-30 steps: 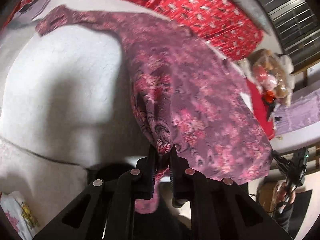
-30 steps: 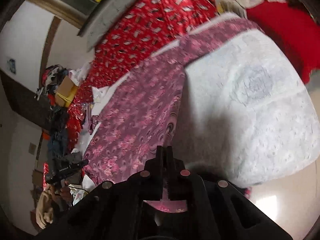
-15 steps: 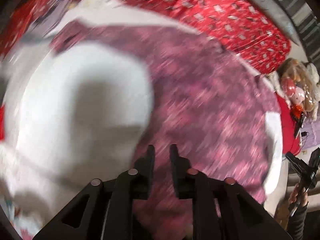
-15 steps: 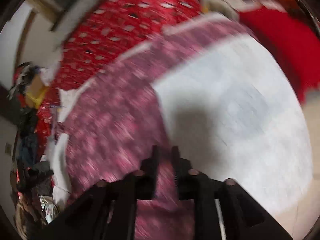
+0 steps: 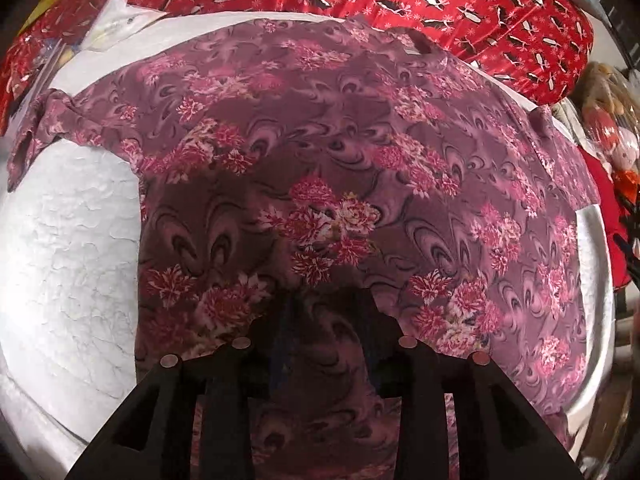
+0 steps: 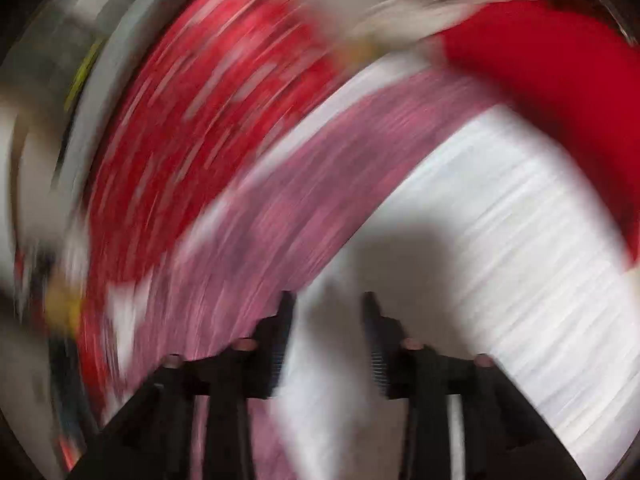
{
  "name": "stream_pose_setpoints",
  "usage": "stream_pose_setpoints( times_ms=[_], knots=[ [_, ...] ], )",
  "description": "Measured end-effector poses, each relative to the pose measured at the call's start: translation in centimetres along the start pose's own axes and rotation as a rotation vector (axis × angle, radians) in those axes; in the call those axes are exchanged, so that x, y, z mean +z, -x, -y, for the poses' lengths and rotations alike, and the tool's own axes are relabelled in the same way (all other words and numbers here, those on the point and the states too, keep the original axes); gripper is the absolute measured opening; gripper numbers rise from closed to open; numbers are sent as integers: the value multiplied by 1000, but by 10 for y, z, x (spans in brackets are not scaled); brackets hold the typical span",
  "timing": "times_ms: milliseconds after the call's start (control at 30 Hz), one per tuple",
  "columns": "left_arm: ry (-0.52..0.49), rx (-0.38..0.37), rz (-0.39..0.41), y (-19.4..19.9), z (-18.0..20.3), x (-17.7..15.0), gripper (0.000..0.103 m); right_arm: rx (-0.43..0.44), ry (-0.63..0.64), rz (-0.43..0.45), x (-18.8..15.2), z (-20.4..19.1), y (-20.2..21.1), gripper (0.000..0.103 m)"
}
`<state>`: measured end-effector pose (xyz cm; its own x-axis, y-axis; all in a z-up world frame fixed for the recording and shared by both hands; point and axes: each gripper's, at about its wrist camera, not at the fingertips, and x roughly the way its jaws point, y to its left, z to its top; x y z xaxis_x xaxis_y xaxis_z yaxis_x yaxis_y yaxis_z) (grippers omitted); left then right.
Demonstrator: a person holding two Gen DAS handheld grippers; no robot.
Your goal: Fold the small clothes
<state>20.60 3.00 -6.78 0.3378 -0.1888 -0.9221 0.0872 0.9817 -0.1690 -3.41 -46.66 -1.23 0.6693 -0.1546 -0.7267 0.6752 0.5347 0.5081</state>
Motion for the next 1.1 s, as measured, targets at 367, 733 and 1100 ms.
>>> stream_pose_setpoints(
  times_ms=[367,733,1100],
  knots=[
    [61,-40,29,9,-9,22,33,7,-364,69,118,82,-96,68],
    [23,-9,174,9,6,81,35,-121,-295,273,140,93,-45,7],
    [152,-136,107,-16,-15,85,34,-64,154,202,107,-82,-36,7]
  ],
)
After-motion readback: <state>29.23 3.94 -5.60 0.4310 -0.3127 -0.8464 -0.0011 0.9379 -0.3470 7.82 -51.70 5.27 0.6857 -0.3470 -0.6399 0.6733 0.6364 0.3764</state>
